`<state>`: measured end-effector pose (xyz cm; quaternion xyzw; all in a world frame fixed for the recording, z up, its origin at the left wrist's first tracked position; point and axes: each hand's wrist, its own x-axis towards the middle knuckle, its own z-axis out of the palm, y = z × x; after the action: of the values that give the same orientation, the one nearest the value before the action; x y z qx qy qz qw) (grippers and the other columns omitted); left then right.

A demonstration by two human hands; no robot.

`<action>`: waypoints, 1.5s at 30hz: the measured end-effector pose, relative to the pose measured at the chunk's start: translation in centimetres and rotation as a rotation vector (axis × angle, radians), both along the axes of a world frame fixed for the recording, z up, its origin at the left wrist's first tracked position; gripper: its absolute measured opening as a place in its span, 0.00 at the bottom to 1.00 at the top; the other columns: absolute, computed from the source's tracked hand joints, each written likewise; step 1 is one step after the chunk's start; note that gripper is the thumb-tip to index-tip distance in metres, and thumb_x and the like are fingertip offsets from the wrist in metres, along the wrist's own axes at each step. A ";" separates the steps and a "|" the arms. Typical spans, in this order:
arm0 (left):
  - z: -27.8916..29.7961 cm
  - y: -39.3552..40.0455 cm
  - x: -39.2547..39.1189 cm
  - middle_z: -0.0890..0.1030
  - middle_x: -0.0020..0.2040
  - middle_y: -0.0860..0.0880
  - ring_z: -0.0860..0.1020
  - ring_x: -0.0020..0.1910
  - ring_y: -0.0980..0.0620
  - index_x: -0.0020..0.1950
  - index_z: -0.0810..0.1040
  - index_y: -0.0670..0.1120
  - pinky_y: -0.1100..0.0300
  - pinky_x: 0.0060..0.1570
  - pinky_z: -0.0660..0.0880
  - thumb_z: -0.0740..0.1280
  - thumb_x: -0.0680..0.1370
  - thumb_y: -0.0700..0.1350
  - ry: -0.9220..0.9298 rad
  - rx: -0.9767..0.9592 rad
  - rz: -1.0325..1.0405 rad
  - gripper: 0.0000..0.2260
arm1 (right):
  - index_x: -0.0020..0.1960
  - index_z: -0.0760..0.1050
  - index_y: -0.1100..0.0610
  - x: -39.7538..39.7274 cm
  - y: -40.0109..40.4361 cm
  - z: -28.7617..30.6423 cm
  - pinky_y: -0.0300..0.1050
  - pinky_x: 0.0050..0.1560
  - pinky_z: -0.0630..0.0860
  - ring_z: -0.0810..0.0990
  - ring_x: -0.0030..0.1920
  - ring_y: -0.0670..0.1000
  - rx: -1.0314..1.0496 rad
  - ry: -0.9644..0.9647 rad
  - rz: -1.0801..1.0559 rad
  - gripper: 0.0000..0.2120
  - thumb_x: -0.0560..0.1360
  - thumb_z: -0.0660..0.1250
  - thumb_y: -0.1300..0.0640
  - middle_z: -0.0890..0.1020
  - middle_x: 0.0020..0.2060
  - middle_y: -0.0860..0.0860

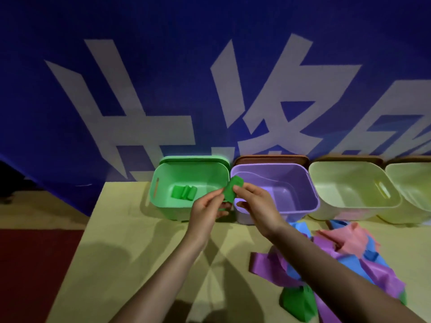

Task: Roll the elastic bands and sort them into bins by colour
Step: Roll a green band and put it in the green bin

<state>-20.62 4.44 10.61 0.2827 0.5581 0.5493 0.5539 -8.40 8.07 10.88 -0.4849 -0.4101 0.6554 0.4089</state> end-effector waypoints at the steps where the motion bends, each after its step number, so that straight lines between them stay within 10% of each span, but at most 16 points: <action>1: -0.4 0.8 -1.5 0.82 0.46 0.50 0.80 0.41 0.52 0.52 0.80 0.46 0.64 0.38 0.76 0.62 0.80 0.38 0.050 -0.029 0.000 0.08 | 0.47 0.79 0.62 -0.3 1.0 -0.9 0.33 0.36 0.74 0.77 0.36 0.47 -0.012 -0.060 -0.009 0.05 0.78 0.64 0.63 0.81 0.38 0.54; 9: -7.1 10.3 -12.2 0.80 0.39 0.50 0.79 0.42 0.48 0.44 0.82 0.46 0.57 0.49 0.76 0.67 0.77 0.46 0.834 -0.298 -0.113 0.06 | 0.37 0.69 0.58 -5.1 7.4 -6.2 0.37 0.33 0.74 0.72 0.28 0.44 -0.047 -0.330 0.042 0.11 0.77 0.66 0.62 0.70 0.28 0.50; 17: -14.0 16.3 -11.2 0.83 0.50 0.43 0.80 0.50 0.44 0.51 0.82 0.43 0.56 0.48 0.75 0.70 0.75 0.49 1.272 -0.533 -0.582 0.11 | 0.35 0.66 0.52 -6.4 11.2 -10.0 0.65 0.41 0.77 0.72 0.31 0.53 0.101 -0.537 0.073 0.13 0.72 0.68 0.51 0.71 0.22 0.43; 22: -15.4 16.7 -10.3 0.79 0.57 0.41 0.78 0.57 0.41 0.58 0.76 0.40 0.53 0.55 0.74 0.64 0.76 0.36 1.415 -0.528 -0.571 0.11 | 0.35 0.65 0.52 -6.5 11.4 -10.4 0.66 0.41 0.77 0.71 0.30 0.50 0.155 -0.521 0.063 0.15 0.75 0.69 0.56 0.70 0.21 0.41; 29: -12.5 15.9 -12.6 0.80 0.49 0.42 0.78 0.49 0.44 0.62 0.77 0.39 0.55 0.50 0.74 0.63 0.76 0.33 0.691 -0.465 -0.227 0.15 | 0.36 0.67 0.56 -6.1 11.4 -8.2 0.43 0.32 0.75 0.73 0.28 0.47 0.066 -0.407 0.115 0.13 0.77 0.66 0.62 0.69 0.27 0.49; 35: -4.0 11.0 -10.6 0.81 0.52 0.43 0.80 0.50 0.49 0.63 0.75 0.44 0.55 0.48 0.77 0.57 0.79 0.32 0.013 -0.209 -0.093 0.16 | 0.52 0.77 0.62 -4.8 8.2 -5.4 0.46 0.41 0.70 0.75 0.35 0.42 0.068 -0.163 0.201 0.05 0.79 0.63 0.62 0.80 0.37 0.47; 38: -0.8 8.8 -8.7 0.79 0.55 0.39 0.80 0.51 0.46 0.65 0.73 0.41 0.55 0.48 0.77 0.51 0.80 0.31 -0.160 -0.145 -0.094 0.18 | 0.55 0.77 0.61 -4.1 6.2 -3.9 0.37 0.44 0.74 0.79 0.39 0.39 0.097 -0.020 0.183 0.08 0.79 0.61 0.66 0.83 0.49 0.52; 45: 3.5 4.7 -3.9 0.76 0.61 0.34 0.77 0.55 0.44 0.68 0.70 0.35 0.55 0.52 0.76 0.51 0.79 0.33 -0.204 -0.110 -0.127 0.18 | 0.51 0.79 0.56 -1.6 2.0 -1.6 0.43 0.47 0.71 0.78 0.40 0.44 0.108 0.132 0.102 0.09 0.72 0.66 0.56 0.83 0.41 0.46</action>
<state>-24.54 9.12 14.10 0.2294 0.5092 0.5073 0.6562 -10.03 10.10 9.29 -0.3965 -0.4409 0.6828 0.4267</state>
